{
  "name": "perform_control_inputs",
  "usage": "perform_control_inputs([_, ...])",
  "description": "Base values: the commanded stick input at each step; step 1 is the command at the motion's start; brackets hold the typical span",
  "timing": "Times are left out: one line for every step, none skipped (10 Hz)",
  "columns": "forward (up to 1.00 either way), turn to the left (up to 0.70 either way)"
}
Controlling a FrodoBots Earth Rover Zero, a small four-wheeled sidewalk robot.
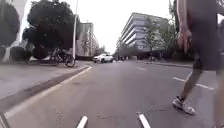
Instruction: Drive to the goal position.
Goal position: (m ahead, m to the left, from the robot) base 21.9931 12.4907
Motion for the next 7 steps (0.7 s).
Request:
perform_control_inputs([0.70,0.00])
perform_control_inputs([0.70,0.00])
perform_control_inputs([0.70,0.00])
perform_control_inputs([0.48,0.00])
perform_control_inputs([0.08,0.00])
perform_control_inputs([0.33,0.00])
perform_control_inputs([0.62,0.00])
